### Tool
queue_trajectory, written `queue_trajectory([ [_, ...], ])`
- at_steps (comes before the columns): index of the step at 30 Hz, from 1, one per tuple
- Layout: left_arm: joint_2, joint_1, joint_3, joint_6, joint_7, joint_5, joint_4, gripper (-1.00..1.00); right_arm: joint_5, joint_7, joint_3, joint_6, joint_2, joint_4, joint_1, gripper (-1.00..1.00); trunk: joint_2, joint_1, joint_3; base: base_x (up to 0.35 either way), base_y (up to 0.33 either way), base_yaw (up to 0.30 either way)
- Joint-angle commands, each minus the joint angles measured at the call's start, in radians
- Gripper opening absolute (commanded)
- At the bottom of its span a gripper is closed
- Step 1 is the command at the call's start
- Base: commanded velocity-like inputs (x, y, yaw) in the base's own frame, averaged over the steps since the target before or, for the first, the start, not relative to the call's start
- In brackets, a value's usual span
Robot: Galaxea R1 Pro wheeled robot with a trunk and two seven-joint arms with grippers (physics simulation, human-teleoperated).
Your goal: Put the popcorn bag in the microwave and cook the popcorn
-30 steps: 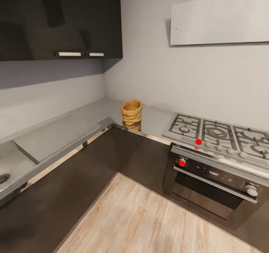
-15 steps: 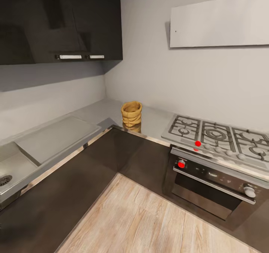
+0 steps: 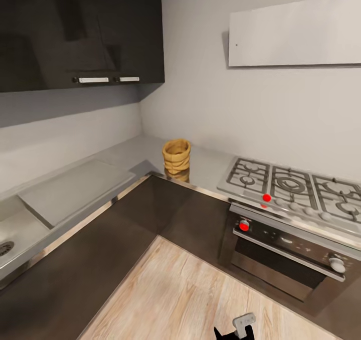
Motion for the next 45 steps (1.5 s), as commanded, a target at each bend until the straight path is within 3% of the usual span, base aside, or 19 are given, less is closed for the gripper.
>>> queue_trajectory([
  [1, 0.000, 0.000, 0.010, 0.007, -0.005, 0.000, -0.002, 1.00, 0.008, 0.001, 0.003, -0.003, 0.000, 0.002, 0.001, 1.00, 0.007, -0.003, 0.002, 0.312, 0.000, 0.000],
  [18, -0.001, 0.000, 0.007, -0.011, -0.005, -0.001, -0.003, 1.00, 0.012, 0.002, 0.010, -0.005, 0.007, 0.008, 0.007, 1.00, 0.126, -0.069, 0.055, 0.203, 0.029, 0.000],
  [45, -0.001, 0.000, 0.007, -0.015, -0.006, -0.001, -0.004, 1.00, 0.013, 0.002, 0.011, -0.005, 0.007, 0.009, 0.007, 1.00, 0.315, -0.172, 0.140, 0.048, 0.029, 0.000],
])
